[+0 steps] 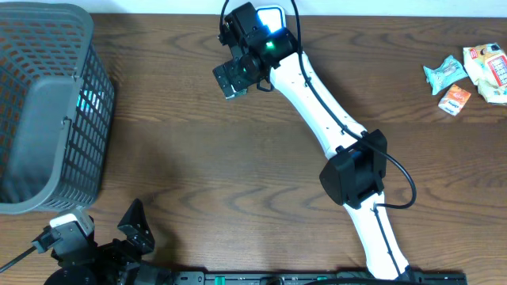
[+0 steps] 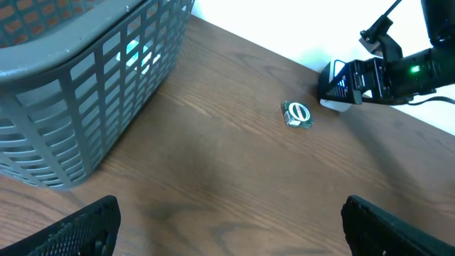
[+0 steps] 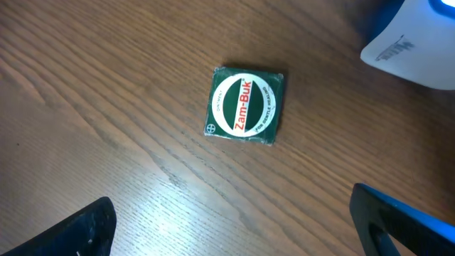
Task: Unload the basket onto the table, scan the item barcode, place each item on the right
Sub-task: 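Move the right gripper back over the green Zam-Buk tin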
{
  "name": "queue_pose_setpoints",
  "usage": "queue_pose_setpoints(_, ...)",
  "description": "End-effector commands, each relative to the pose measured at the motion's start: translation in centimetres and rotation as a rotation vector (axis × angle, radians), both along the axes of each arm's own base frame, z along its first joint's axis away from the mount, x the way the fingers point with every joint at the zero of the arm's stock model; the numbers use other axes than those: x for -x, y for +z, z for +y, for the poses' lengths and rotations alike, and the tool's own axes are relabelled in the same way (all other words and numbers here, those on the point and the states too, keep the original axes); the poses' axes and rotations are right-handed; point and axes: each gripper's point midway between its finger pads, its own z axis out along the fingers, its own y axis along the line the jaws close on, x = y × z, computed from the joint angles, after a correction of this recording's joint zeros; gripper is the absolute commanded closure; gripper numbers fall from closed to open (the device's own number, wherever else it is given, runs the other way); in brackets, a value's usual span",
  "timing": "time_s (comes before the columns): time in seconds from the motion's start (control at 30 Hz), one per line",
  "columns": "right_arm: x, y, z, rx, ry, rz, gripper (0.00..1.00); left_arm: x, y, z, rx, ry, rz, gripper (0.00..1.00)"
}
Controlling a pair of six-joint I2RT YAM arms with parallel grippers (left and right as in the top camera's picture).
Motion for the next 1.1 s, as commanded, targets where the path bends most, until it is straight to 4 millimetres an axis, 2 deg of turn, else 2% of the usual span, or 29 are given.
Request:
queue_pose_setpoints(0.0,0.3,-2.2,-0.3,0.028,-0.020,0.034,0.01,0.0,-0.1,0.3,0.000,0.023,-0.001,0.02)
queue_pose_setpoints(0.2,0.0,-5.5,-0.2,0.011,-0.076,0.059,0.01,0.0,-0.1,0.3,0.000,0.023,-0.001,0.02)
queue_pose_setpoints(0.3,-0.8,-6.5,0.1,-0.009,-0.080,0.031,0.01,0.0,-0.1,0.3,0.000,0.023,-0.001,0.02)
queue_pose_setpoints(0.67,-3.5,-6.3,1.9,-0.103,-0.076,-0.097,0.01,0.0,-0.1,0.3,0.000,0.023,-0.001,0.02)
queue_pose_setpoints(0.8,-4.1,-7.2,2.6,-0.126,-0.061,-0.147,0.01,0.0,-0.1,0.3,0.000,0.023,-0.001,0.02)
queue_pose_setpoints(1.07,-5.0,-9.9,1.8,-0.118,-0.093,-0.209,0.01,0.0,-0.1,0.3,0.000,0.023,-0.001,0.02)
